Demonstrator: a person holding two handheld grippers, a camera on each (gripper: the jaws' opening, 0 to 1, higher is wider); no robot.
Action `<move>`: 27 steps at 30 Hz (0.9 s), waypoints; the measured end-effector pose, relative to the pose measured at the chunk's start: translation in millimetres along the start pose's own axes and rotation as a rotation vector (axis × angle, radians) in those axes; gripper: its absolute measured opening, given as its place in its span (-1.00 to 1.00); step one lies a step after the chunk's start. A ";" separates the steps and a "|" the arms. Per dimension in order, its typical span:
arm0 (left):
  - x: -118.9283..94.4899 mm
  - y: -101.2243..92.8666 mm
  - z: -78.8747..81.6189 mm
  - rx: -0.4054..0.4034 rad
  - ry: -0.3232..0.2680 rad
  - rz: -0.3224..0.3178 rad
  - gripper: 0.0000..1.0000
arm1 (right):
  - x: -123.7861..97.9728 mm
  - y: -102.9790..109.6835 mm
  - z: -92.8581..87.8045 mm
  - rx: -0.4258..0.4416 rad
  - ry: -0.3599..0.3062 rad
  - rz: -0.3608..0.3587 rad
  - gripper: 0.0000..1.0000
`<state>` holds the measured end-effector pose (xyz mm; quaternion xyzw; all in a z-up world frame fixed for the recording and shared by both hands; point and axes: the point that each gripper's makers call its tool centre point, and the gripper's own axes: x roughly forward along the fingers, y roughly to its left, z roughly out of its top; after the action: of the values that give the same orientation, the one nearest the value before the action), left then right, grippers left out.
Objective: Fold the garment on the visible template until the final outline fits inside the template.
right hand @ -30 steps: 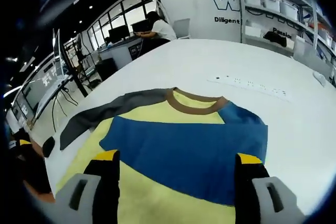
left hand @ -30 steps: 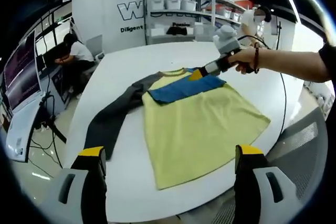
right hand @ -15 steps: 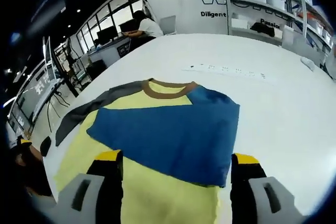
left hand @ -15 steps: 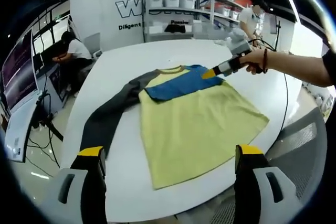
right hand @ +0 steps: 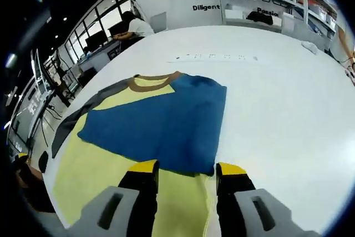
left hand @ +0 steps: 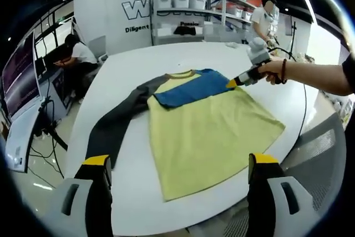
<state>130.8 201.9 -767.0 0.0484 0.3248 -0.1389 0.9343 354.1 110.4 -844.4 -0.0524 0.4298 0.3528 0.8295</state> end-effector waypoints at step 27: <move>9.9 -22.8 12.1 0.042 0.029 -0.058 0.98 | -114.3 -154.3 -79.0 0.259 -0.153 -0.270 -1.00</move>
<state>138.8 175.6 -763.6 0.0604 0.3366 -0.1720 0.9238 354.3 -97.2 -841.4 0.0244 0.3962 0.1830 0.8994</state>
